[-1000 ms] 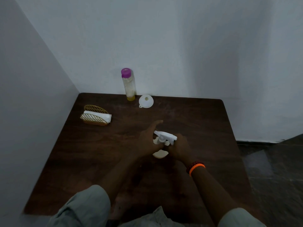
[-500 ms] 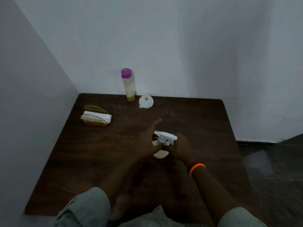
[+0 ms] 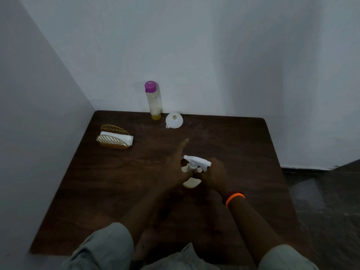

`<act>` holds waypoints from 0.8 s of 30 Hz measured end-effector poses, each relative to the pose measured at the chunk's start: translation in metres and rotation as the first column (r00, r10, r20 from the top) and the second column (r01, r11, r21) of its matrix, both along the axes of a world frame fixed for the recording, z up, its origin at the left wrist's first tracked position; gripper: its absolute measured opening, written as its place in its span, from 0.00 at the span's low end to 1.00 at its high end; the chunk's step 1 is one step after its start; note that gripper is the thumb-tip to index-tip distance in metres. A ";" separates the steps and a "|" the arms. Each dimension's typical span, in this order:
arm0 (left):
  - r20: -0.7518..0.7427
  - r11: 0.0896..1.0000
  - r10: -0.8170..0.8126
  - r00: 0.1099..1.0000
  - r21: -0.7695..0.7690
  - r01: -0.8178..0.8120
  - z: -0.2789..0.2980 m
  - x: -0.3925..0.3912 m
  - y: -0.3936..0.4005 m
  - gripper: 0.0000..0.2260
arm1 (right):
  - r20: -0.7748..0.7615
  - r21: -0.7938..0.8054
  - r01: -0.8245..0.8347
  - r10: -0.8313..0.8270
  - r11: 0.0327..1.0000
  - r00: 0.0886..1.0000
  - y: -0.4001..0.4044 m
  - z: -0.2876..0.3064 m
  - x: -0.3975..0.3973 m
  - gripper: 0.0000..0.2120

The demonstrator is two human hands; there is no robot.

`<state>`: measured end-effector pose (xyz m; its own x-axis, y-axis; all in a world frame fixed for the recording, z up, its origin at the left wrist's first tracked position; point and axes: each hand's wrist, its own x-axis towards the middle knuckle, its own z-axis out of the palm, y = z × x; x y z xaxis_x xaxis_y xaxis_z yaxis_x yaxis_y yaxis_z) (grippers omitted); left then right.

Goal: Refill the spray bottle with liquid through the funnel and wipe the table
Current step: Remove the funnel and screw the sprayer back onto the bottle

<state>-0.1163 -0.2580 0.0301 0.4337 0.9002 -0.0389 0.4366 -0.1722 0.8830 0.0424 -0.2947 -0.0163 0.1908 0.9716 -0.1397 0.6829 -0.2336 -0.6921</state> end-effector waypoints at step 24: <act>-0.301 0.926 0.370 0.879 0.041 -0.375 -0.021 0.013 0.002 0.40 | -0.001 -0.023 -0.075 0.075 0.997 0.997 0.002 0.009 0.001 0.11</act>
